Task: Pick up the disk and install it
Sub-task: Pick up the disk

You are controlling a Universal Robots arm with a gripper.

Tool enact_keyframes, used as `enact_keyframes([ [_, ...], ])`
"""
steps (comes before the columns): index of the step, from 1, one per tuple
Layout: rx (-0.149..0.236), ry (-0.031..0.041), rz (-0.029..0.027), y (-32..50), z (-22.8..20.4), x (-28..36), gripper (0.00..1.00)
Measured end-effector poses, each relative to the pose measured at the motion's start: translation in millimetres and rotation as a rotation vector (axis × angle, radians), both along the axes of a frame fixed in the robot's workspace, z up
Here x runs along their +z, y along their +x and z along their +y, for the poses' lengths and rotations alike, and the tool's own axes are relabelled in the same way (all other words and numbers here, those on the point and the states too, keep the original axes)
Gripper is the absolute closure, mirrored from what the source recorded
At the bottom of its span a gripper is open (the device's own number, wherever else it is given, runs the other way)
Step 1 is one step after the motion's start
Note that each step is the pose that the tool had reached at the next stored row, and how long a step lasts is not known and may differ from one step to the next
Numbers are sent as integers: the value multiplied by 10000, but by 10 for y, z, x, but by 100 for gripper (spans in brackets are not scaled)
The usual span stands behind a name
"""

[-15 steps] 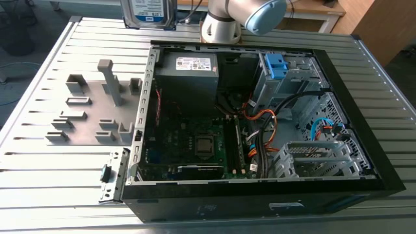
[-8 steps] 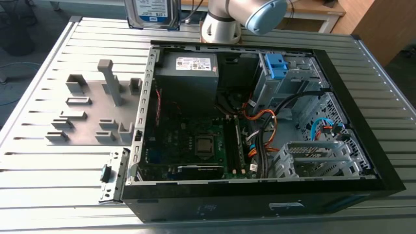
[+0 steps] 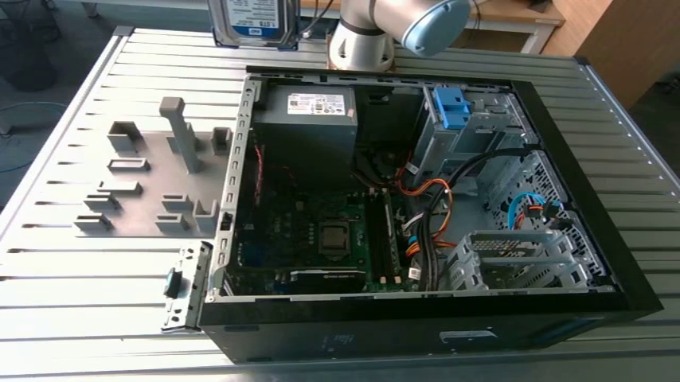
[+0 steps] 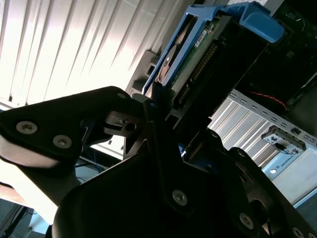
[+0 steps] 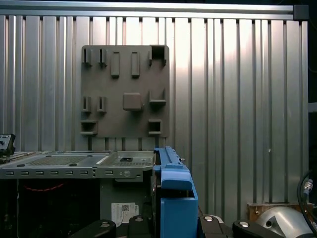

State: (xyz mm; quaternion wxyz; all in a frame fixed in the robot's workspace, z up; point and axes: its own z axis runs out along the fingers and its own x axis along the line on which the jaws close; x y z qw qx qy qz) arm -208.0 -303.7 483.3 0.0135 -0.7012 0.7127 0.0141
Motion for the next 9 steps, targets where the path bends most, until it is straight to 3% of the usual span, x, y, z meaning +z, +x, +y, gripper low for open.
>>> enact_keyframes([
  [9, 0, -1, 0, 77, 0, 0, 64],
])
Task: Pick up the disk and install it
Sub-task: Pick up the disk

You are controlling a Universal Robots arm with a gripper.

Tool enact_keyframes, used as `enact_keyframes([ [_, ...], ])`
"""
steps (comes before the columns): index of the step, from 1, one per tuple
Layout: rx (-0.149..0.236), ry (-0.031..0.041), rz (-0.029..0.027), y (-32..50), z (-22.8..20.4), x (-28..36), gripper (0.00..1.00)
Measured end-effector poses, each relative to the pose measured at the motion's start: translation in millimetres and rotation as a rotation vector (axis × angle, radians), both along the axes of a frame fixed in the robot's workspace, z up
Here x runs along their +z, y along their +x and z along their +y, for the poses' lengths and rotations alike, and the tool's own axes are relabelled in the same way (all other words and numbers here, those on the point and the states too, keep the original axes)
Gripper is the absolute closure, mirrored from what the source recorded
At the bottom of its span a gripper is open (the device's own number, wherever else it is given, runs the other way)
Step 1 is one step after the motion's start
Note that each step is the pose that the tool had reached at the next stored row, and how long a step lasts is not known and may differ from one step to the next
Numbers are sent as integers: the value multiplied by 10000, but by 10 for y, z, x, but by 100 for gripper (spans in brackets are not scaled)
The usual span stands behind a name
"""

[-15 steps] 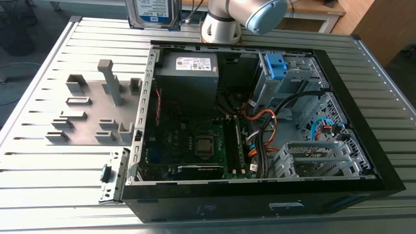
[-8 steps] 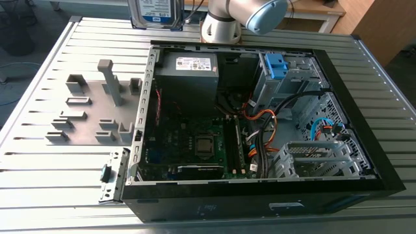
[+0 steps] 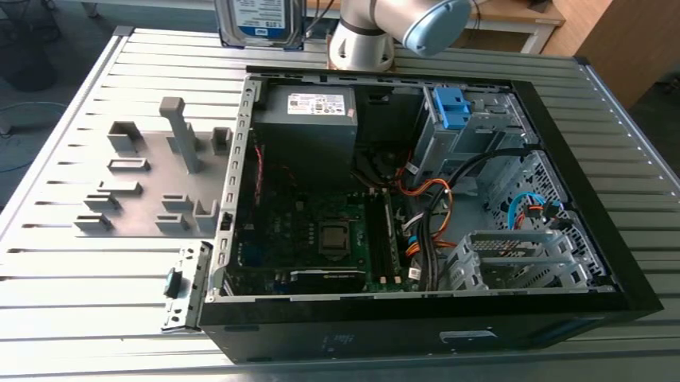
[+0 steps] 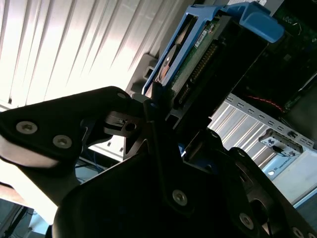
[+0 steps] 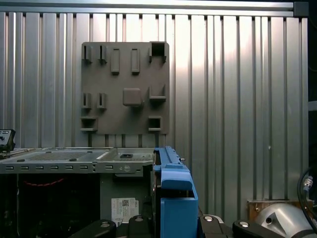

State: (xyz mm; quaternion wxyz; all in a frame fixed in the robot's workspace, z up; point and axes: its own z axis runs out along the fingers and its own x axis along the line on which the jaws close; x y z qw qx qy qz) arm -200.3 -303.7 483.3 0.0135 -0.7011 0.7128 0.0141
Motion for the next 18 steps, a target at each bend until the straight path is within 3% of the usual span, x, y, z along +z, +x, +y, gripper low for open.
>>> enact_keyframes([
  [18, -1, 1, 0, 164, 0, -1, 64],
])
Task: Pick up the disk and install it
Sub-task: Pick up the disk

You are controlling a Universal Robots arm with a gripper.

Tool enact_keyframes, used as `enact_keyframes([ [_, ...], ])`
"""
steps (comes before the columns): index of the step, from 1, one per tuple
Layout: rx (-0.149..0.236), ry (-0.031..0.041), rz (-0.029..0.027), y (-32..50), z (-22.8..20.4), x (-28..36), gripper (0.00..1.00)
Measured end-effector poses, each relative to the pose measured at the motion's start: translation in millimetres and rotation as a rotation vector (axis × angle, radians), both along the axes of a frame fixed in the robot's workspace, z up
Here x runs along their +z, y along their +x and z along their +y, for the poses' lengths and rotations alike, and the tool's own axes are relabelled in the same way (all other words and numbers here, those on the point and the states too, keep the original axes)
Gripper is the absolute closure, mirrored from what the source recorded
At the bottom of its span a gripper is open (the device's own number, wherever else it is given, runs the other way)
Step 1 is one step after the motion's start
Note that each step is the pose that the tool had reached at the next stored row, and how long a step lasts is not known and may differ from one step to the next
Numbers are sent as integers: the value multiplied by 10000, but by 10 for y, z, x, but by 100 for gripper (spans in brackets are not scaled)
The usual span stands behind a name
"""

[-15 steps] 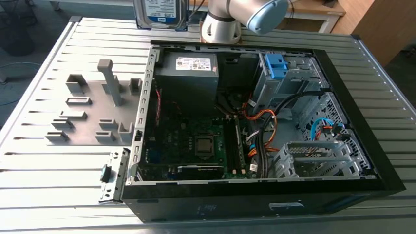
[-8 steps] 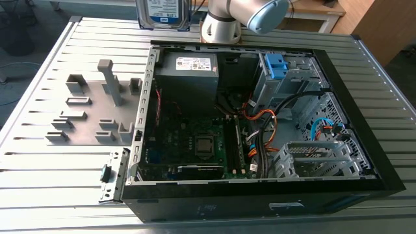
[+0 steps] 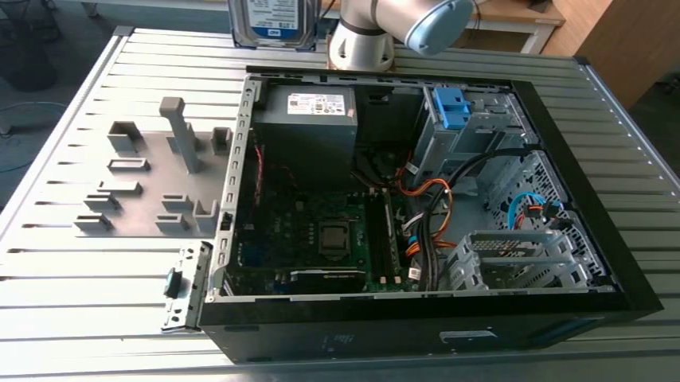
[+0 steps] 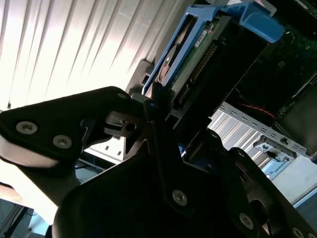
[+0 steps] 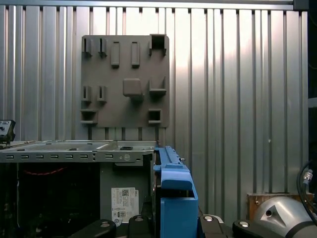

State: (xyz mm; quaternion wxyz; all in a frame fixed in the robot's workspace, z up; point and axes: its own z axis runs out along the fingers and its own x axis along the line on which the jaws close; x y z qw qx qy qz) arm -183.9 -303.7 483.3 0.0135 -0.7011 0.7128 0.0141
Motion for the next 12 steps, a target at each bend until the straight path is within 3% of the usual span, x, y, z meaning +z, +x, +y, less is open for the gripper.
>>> enact_keyframes([
  [12, 1, -1, 2, 131, 0, 0, 64],
])
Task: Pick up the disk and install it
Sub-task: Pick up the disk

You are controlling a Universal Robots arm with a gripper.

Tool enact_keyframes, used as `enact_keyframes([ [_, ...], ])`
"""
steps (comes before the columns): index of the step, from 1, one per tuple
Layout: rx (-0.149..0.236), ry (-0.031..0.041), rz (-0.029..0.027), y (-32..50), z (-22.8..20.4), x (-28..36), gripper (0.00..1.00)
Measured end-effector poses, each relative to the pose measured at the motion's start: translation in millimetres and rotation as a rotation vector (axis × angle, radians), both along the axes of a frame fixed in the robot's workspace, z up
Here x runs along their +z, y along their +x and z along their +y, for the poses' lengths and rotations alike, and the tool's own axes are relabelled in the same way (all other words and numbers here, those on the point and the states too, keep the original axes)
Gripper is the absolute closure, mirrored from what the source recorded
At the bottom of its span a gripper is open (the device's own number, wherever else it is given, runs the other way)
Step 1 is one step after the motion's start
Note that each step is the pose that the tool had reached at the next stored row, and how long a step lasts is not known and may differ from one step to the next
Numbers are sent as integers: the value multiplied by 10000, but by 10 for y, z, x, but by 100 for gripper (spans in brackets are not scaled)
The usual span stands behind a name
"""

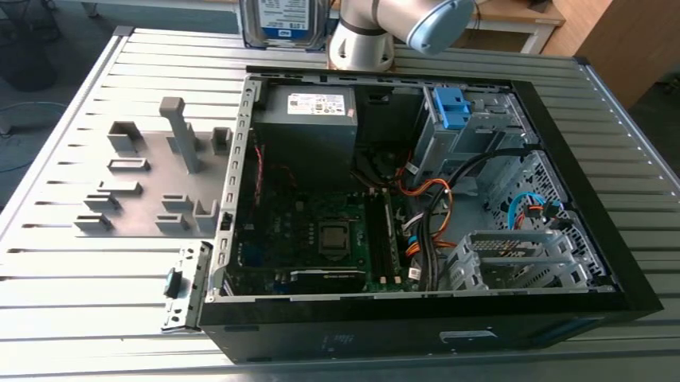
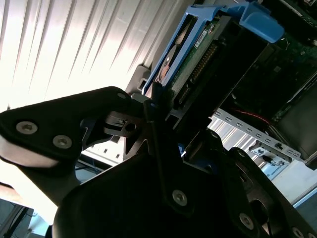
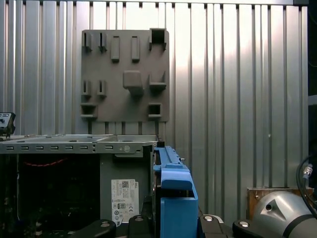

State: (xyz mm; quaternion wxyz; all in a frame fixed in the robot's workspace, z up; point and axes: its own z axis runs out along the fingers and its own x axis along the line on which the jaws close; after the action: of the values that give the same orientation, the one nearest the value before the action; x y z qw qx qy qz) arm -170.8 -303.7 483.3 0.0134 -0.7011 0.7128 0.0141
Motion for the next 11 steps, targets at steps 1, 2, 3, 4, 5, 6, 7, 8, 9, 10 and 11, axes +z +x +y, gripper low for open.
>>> enact_keyframes([
  [1, 0, 0, 0, 10, 0, 0, 64],
  [2, 0, 0, 0, 19, 0, 0, 64],
  [3, -1, 1, -1, 29, 0, 0, 64],
  [4, 0, 0, -1, 39, 0, 0, 64],
  [5, -1, 0, -1, 49, 0, -1, 64],
  [6, 0, 0, 0, 59, 0, 0, 64],
  [7, 0, 0, 0, 69, 0, 0, 64],
  [8, 0, 0, 0, 79, 0, 0, 64],
  [9, 1, 0, 0, 89, 0, 0, 64],
  [10, 1, 0, 0, 99, 0, 0, 64],
  [11, 0, 0, 0, 108, 0, 0, 64],
])
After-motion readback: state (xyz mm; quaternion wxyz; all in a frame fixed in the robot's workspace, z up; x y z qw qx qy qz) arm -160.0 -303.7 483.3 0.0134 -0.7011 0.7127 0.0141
